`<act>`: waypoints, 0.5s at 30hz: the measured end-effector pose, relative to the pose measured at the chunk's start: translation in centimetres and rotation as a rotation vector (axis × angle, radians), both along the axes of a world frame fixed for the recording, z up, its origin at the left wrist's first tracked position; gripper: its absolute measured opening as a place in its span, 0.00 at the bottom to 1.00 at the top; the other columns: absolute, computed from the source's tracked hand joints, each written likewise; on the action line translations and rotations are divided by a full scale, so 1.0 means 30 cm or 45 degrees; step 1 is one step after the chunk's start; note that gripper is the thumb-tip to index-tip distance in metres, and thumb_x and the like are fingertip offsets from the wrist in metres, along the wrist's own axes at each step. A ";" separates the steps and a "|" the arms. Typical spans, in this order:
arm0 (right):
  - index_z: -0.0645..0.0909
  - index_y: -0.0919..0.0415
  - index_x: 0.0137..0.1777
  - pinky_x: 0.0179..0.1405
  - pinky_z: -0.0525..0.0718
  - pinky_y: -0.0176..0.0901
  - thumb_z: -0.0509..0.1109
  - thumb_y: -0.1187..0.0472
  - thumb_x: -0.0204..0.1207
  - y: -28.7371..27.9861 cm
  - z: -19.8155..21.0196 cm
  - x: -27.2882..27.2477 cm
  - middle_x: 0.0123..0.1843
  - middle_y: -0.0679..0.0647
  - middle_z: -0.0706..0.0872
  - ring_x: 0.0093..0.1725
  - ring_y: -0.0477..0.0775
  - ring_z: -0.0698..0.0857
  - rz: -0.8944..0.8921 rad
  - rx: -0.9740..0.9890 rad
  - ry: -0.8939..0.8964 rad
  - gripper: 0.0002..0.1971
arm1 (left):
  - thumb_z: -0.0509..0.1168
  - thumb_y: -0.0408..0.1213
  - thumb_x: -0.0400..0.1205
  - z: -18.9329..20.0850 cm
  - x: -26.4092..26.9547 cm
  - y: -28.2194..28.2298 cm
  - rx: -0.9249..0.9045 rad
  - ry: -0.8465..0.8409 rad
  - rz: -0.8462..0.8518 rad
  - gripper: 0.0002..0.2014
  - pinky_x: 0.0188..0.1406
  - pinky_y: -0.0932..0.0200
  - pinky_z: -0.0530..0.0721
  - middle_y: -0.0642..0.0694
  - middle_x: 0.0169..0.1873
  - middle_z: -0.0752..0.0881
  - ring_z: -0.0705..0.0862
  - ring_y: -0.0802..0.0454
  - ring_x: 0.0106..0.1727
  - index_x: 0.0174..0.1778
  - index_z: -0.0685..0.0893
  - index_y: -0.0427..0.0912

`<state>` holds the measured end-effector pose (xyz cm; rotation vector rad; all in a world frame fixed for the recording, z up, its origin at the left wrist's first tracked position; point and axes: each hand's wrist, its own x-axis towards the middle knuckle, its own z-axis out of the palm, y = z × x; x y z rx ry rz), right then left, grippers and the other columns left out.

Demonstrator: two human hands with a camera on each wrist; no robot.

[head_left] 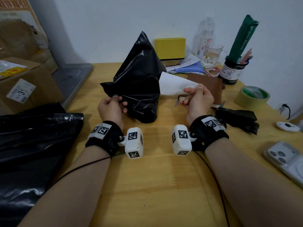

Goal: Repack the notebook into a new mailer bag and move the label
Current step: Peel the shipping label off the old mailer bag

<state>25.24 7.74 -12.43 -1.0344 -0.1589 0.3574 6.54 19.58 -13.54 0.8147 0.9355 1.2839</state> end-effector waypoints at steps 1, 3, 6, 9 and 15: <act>0.74 0.66 0.62 0.20 0.81 0.41 0.54 0.59 0.92 -0.001 -0.002 0.000 0.31 0.54 0.90 0.15 0.50 0.70 0.001 0.003 0.002 0.12 | 0.62 0.29 0.86 0.000 0.000 0.001 -0.002 0.003 0.000 0.09 0.17 0.62 0.71 0.45 0.36 0.83 0.82 0.54 0.26 0.39 0.75 0.42; 0.74 0.67 0.63 0.19 0.80 0.41 0.54 0.59 0.92 -0.002 -0.004 0.001 0.32 0.55 0.90 0.15 0.50 0.70 0.001 0.005 0.014 0.12 | 0.62 0.29 0.86 -0.001 0.001 0.003 0.003 0.000 -0.001 0.08 0.18 0.62 0.72 0.45 0.36 0.83 0.82 0.53 0.26 0.41 0.75 0.41; 0.75 0.68 0.65 0.20 0.80 0.41 0.54 0.59 0.92 -0.006 -0.008 0.005 0.32 0.55 0.90 0.15 0.50 0.70 -0.006 0.007 0.038 0.13 | 0.61 0.29 0.86 -0.001 0.000 0.001 0.010 -0.006 -0.003 0.07 0.19 0.62 0.73 0.45 0.36 0.83 0.81 0.54 0.26 0.43 0.75 0.40; 0.75 0.67 0.64 0.19 0.80 0.41 0.54 0.59 0.92 -0.009 -0.007 0.004 0.32 0.54 0.90 0.15 0.49 0.70 -0.013 0.006 0.048 0.13 | 0.61 0.29 0.86 0.001 -0.002 0.001 0.007 -0.009 0.000 0.06 0.19 0.63 0.73 0.45 0.36 0.82 0.81 0.54 0.26 0.43 0.75 0.40; 0.75 0.68 0.66 0.20 0.81 0.41 0.54 0.59 0.92 -0.006 -0.006 0.002 0.31 0.54 0.90 0.15 0.50 0.70 -0.053 -0.007 0.066 0.14 | 0.61 0.29 0.86 0.004 -0.008 0.001 0.002 -0.028 0.001 0.07 0.19 0.63 0.73 0.45 0.36 0.82 0.81 0.54 0.26 0.42 0.75 0.40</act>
